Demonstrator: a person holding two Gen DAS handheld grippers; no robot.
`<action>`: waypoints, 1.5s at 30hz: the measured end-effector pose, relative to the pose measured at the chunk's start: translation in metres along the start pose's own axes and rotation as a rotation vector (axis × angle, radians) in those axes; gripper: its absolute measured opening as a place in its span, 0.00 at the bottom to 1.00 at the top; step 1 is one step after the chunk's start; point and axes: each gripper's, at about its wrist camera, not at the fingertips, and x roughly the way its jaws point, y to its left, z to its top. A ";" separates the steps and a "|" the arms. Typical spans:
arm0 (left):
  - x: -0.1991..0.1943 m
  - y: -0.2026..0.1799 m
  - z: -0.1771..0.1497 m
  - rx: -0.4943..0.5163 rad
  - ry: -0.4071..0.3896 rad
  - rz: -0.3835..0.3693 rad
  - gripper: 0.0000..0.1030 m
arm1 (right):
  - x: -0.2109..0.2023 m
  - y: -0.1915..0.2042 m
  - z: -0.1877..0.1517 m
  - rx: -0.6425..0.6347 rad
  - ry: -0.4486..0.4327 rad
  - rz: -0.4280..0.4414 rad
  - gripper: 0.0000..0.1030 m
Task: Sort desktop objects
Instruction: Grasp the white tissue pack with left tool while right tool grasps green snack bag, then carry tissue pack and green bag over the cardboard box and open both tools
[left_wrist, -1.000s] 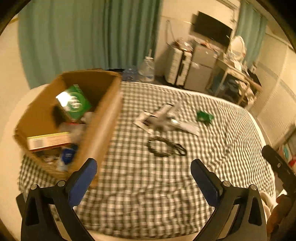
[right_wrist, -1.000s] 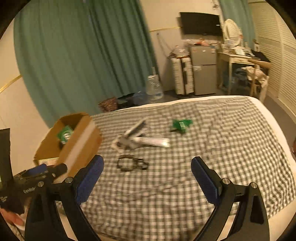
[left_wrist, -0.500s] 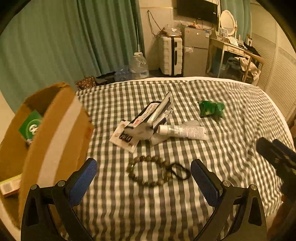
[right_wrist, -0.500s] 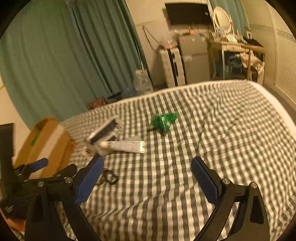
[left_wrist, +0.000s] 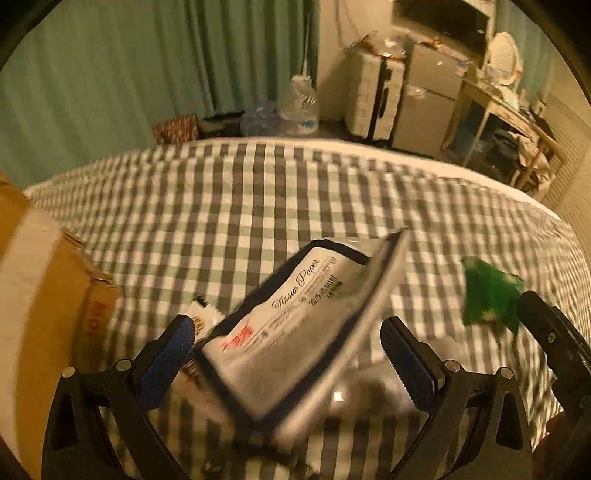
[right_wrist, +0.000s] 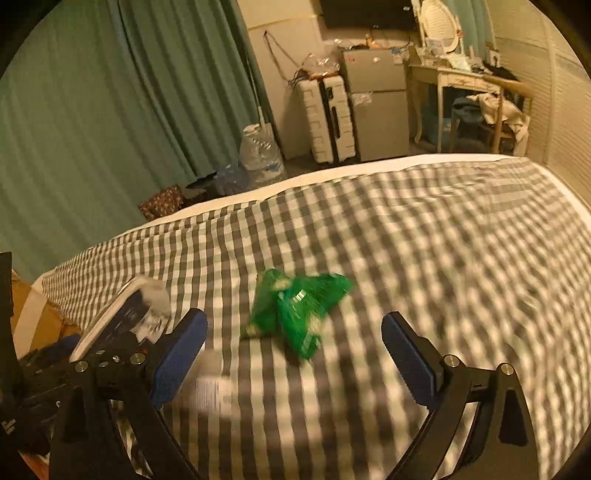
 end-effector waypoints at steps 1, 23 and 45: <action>0.007 -0.001 0.002 0.007 0.018 0.008 0.95 | 0.008 0.001 0.002 -0.006 0.014 -0.003 0.92; -0.105 0.056 -0.014 0.026 0.001 -0.013 0.32 | -0.093 0.003 -0.059 -0.066 0.069 0.004 0.37; -0.239 0.196 -0.112 -0.054 -0.058 0.008 0.32 | -0.254 0.170 -0.119 -0.284 0.013 0.190 0.36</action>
